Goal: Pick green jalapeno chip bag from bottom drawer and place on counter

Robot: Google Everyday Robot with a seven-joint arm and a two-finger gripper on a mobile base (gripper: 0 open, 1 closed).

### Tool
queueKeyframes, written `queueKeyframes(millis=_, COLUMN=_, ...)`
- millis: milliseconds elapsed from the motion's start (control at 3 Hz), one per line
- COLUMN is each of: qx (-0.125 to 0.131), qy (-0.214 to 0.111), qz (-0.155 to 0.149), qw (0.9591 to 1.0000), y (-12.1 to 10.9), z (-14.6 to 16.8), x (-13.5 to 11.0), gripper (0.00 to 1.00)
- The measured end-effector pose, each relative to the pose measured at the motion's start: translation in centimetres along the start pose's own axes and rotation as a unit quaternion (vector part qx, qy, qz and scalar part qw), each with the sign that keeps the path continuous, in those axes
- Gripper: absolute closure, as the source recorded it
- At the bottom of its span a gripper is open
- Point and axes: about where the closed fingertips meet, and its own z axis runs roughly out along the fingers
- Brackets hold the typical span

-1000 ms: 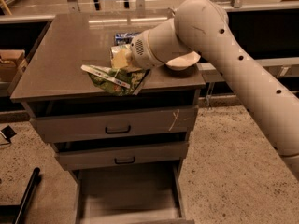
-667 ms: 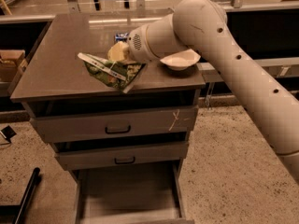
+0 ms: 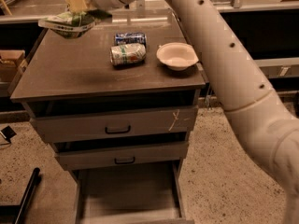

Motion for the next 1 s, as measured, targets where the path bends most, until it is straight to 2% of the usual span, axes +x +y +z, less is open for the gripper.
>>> queueKeyframes(millis=333, qx=0.008, qy=-0.004, qz=-0.050, qw=0.9987, y=-0.4, z=3.4, x=3.7, gripper=1.00)
queueKeyframes(millis=667, qx=-0.004, qy=-0.021, qz=-0.070, qw=0.9974, y=1.3, z=10.0, x=4.2, gripper=1.00)
queueKeyframes(millis=1000, qx=-0.011, qy=-0.061, qz=-0.045, qw=0.9970, y=4.3, z=17.1, x=0.9, gripper=0.77)
